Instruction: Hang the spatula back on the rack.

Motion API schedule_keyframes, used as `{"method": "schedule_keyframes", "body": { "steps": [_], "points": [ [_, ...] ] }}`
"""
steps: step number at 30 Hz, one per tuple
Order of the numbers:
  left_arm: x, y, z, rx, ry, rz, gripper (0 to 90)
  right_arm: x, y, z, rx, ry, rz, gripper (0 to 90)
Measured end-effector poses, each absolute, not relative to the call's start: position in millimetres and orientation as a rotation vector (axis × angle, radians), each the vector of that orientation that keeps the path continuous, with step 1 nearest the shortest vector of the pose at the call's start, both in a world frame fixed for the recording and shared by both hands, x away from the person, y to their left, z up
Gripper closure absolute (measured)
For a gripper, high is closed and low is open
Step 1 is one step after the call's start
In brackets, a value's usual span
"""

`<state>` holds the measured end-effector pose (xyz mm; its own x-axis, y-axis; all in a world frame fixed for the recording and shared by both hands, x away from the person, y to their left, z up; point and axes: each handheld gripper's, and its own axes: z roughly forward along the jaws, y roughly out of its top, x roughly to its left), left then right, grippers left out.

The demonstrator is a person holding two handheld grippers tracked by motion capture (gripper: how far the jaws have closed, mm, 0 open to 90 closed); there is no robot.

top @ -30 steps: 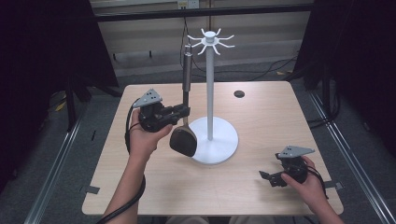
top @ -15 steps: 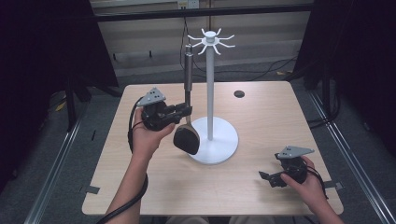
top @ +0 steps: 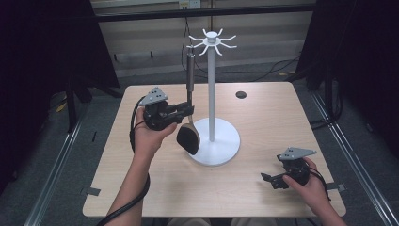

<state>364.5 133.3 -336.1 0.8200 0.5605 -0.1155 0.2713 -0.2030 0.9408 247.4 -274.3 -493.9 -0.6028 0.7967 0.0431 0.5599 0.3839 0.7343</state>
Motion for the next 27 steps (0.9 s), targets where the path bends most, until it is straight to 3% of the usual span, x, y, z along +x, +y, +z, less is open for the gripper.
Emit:
{"method": "schedule_keyframes", "body": {
  "steps": [11, 17, 27],
  "points": [
    [364.4, 136.0, -332.9, 1.777, 0.643, 0.306, 70.2, 247.4, -274.2, -493.8, 1.189, 2.33, 1.052, 2.8],
    [362.9, 141.5, -333.6, 1.779, 0.653, 0.321, 64.9, 247.6, -272.9, -494.6, 1.191, 2.337, 1.052, 2.8],
    [360.9, 143.8, -343.2, 1.823, 0.67, 0.362, 41.1, 247.3, -272.7, -495.2, 1.19, 2.34, 1.052, 2.8]
  ]
}}
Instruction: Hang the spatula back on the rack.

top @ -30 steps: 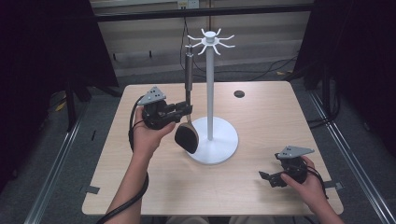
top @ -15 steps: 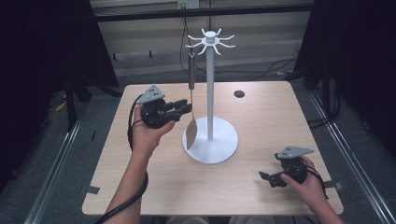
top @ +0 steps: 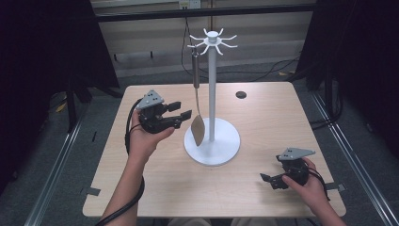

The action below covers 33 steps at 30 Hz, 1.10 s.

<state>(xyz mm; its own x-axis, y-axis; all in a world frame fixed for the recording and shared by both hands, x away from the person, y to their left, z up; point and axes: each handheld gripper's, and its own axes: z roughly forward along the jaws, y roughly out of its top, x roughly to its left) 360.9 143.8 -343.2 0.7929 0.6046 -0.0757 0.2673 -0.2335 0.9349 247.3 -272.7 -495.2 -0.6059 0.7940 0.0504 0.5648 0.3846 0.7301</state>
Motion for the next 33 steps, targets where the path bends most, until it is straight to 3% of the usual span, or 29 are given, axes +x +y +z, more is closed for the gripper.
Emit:
{"method": "schedule_keyframes", "body": {
  "steps": [2, 8, 18, 33],
  "points": [
    [360.3, 144.4, -346.7, 1.836, 0.679, 0.378, 30.4, 247.3, -273.4, -495.0, 1.191, 2.337, 1.052, 2.8],
    [357.4, 147.5, -359.8, 1.878, 0.717, 0.39, 21.4, 247.0, -273.6, -495.4, 1.191, 2.339, 1.05, 2.8],
    [352.9, 149.7, -374.1, 1.899, 0.732, 0.398, 15.2, 247.0, -272.4, -494.3, 1.193, 2.334, 1.047, 2.8],
    [347.9, 159.9, -402.4, 1.917, 0.788, 0.388, 12.8, 247.0, -272.5, -494.2, 1.191, 2.336, 1.046, 2.8]
  ]
}}
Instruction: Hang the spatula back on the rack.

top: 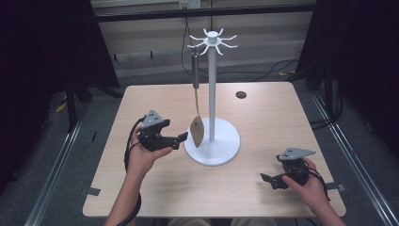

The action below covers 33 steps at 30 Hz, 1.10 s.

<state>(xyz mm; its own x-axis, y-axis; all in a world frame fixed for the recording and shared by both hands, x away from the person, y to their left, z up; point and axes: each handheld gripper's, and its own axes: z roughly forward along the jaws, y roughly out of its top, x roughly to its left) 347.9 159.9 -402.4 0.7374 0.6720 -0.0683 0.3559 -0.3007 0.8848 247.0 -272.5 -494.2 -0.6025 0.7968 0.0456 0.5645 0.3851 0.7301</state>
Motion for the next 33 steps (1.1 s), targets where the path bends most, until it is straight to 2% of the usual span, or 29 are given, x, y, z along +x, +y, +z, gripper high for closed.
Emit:
{"method": "schedule_keyframes", "body": {
  "steps": [33],
  "points": [
    [338.6, 176.4, -445.1, 1.911, 0.857, 0.365, 11.8, 246.7, -272.9, -494.0, 1.188, 2.336, 1.048, 2.8]
  ]
}}
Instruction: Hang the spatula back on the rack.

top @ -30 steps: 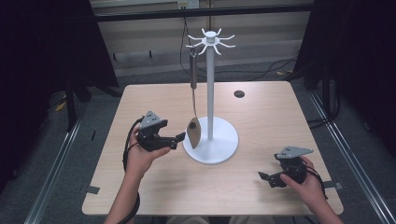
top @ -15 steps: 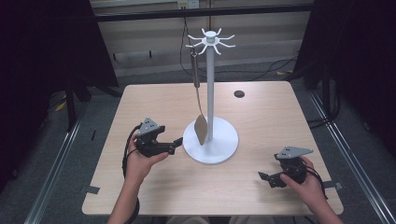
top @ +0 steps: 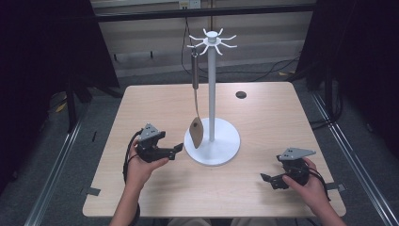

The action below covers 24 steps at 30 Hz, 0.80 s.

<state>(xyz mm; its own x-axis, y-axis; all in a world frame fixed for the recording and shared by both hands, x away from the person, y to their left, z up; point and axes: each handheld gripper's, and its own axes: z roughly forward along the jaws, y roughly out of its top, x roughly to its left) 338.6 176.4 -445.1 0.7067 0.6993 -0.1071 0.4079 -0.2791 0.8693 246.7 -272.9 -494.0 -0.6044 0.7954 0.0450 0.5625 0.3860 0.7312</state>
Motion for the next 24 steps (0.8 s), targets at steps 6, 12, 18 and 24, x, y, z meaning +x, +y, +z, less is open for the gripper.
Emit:
{"method": "schedule_keyframes", "body": {
  "steps": [6, 12, 18, 24],
  "points": [
    [338.3, 179.3, -451.3, 1.909, 0.859, 0.36, 11.6, 246.4, -273.3, -493.5, 1.186, 2.336, 1.055, 2.8],
    [339.1, 183.7, -458.2, 1.909, 0.873, 0.354, 11.3, 245.8, -273.9, -492.4, 1.192, 2.326, 1.056, 2.8],
    [338.6, 187.3, -463.7, 1.912, 0.874, 0.351, 11.1, 245.7, -274.5, -492.0, 1.187, 2.322, 1.052, 2.8],
    [338.6, 190.5, -468.2, 1.91, 0.889, 0.35, 10.8, 245.4, -274.2, -491.2, 1.186, 2.324, 1.055, 2.8]
  ]
}}
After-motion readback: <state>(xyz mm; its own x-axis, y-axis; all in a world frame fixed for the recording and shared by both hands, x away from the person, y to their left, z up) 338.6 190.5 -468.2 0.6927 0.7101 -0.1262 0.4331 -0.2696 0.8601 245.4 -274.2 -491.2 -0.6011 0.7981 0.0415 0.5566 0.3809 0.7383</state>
